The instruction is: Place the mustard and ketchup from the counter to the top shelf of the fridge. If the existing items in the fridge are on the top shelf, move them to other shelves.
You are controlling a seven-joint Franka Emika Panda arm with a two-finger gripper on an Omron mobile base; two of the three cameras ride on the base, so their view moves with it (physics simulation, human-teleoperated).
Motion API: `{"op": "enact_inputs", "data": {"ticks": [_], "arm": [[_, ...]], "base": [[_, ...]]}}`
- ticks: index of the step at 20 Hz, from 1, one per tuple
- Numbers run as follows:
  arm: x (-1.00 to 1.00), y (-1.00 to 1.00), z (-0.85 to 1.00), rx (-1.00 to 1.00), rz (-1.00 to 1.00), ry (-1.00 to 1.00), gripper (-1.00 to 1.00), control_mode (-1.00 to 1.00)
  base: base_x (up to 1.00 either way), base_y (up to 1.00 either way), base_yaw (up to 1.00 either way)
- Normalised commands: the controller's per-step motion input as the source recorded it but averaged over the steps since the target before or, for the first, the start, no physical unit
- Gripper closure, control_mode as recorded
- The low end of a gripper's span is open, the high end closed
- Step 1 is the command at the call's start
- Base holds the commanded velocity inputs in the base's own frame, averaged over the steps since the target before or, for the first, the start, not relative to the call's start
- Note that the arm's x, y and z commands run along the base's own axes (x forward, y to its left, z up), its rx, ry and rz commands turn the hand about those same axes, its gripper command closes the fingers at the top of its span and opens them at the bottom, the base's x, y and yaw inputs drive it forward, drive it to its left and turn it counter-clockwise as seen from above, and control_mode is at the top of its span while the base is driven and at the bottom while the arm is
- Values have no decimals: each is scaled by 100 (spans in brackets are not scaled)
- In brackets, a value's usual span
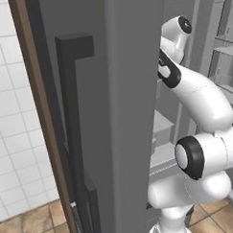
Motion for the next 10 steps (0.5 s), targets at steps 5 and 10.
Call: {"op": "enact_inputs", "data": {"ticks": [5, 10], "arm": [[27, 0, -15, 0, 0, 0, 100, -100], [0, 0, -9, 0, 0, 0, -100, -100]], "base": [[0, 0, 0], [0, 0, 0]]}}
